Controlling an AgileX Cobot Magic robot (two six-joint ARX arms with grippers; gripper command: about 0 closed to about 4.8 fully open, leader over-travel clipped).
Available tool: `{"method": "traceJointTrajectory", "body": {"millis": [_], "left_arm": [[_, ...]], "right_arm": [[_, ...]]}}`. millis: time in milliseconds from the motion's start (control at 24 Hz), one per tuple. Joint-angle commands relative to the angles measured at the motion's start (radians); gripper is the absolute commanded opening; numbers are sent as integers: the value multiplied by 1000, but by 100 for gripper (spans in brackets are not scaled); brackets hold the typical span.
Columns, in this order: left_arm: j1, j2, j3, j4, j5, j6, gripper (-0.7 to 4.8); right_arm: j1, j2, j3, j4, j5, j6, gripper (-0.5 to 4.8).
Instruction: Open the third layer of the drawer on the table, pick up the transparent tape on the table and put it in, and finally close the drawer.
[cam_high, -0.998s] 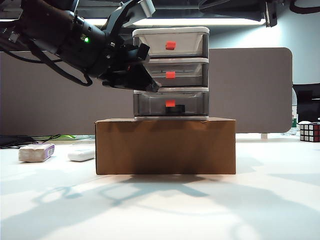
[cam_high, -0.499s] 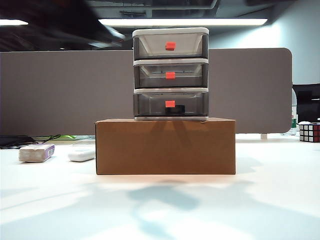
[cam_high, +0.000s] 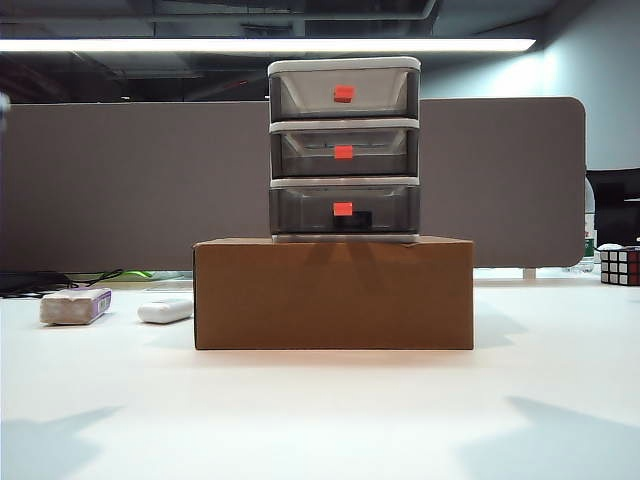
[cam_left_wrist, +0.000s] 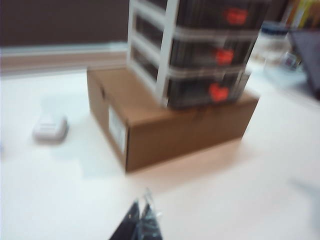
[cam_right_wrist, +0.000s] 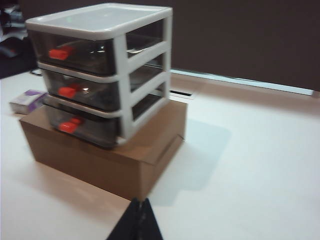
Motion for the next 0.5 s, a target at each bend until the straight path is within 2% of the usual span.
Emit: {"method": "traceJointTrajectory", "body": {"millis": [42, 166, 374, 499], "left_arm": [[3, 13, -28, 4, -2, -14, -6], [3, 12, -69, 56, 3, -45, -6], [3, -4, -149, 184, -12, -53, -6], [3, -4, -149, 188, -35, 10, -6]], "right_arm": [[5, -76, -79, 16, 48, 37, -5], [9, -84, -148, 15, 105, 77, -5], [19, -88, -286, 195, 53, 72, -5], [22, -88, -336, 270, 48, 69, -5]]}}
